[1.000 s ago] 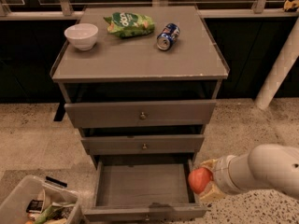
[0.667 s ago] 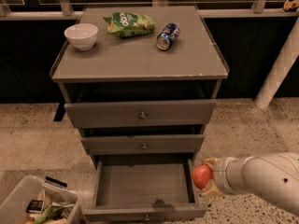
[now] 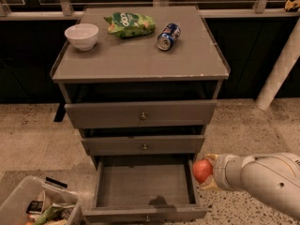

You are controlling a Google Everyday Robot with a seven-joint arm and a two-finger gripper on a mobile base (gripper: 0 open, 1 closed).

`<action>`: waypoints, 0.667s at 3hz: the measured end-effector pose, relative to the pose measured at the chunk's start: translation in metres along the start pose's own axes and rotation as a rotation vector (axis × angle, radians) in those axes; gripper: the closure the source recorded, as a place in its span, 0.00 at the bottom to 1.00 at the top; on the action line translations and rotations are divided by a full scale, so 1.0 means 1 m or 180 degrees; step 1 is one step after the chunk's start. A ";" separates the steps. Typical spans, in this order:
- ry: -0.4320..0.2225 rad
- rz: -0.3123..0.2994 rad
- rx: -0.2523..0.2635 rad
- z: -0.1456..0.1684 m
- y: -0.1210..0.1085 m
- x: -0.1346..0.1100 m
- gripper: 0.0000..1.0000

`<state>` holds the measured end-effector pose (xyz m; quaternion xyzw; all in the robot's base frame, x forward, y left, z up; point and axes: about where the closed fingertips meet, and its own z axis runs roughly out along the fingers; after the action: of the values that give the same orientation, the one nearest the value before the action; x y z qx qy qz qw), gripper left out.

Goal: Place apple into bottom drawer

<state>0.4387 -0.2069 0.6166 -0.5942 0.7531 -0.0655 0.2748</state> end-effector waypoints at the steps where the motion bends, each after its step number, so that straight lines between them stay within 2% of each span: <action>1: -0.0066 0.0035 0.0058 0.032 -0.030 0.007 1.00; 2: -0.0159 0.0309 -0.0148 0.096 -0.052 0.016 1.00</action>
Offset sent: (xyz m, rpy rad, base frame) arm 0.1577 -0.0058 -0.1326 0.2071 0.1649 -0.0934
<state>0.5283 -0.2148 0.5524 -0.5646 0.7752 -0.0198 0.2826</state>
